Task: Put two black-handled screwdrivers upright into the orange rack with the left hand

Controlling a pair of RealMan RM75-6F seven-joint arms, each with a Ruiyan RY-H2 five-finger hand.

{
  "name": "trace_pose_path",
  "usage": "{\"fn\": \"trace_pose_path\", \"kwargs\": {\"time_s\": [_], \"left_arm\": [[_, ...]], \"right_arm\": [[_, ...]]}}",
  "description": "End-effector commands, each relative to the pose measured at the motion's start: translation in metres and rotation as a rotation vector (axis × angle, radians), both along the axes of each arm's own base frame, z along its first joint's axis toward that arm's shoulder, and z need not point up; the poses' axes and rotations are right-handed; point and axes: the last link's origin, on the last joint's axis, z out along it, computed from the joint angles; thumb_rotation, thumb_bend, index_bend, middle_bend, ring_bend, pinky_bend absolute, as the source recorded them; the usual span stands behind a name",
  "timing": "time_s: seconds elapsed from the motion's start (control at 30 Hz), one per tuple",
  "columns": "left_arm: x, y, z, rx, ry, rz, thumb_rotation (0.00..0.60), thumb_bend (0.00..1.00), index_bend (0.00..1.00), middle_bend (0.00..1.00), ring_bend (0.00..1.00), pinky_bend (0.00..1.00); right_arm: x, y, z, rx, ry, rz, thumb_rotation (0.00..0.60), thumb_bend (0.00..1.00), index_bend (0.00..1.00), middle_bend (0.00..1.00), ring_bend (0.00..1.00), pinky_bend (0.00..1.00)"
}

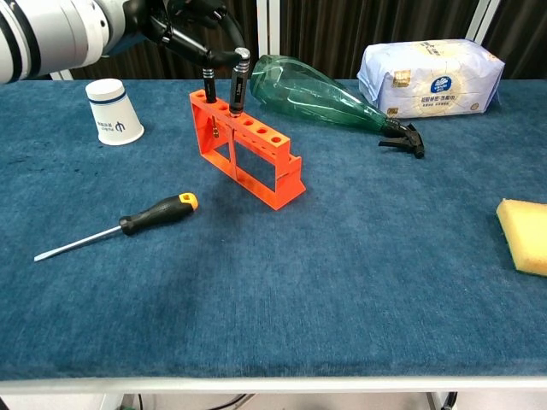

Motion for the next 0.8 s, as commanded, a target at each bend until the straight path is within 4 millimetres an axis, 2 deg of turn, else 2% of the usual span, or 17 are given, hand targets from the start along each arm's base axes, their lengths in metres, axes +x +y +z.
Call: {"fn": "trace_pose_path", "kwargs": {"time_s": [0.03,0.23,0.8], "left_arm": [[0.0009,0.0006,-0.0014,0.001,0.000,-0.002,0.541,0.29,0.43,0.12,0.01,0.16],[-0.0003,0.0024,-0.0020,0.019,0.002,-0.003,0.575,0.31,0.48,0.13,0.01,0.16],[0.0015,0.0088,-0.0024,0.012,-0.027,0.025,0.588,0.31,0.50,0.14,0.01,0.16]], "right_arm": [[-0.0008,-0.0003,-0.0001,0.002,-0.001,-0.002,0.600,0.39,0.00,0.00,0.00,0.00],[-0.0020,-0.0013,0.0002,0.000,-0.005,-0.006,0.600,0.38,0.00,0.00,0.00,0.00],[-0.0022,-0.0023,0.0003,-0.001,-0.005,-0.008,0.600,0.39,0.00,0.00,0.00,0.00]]}}
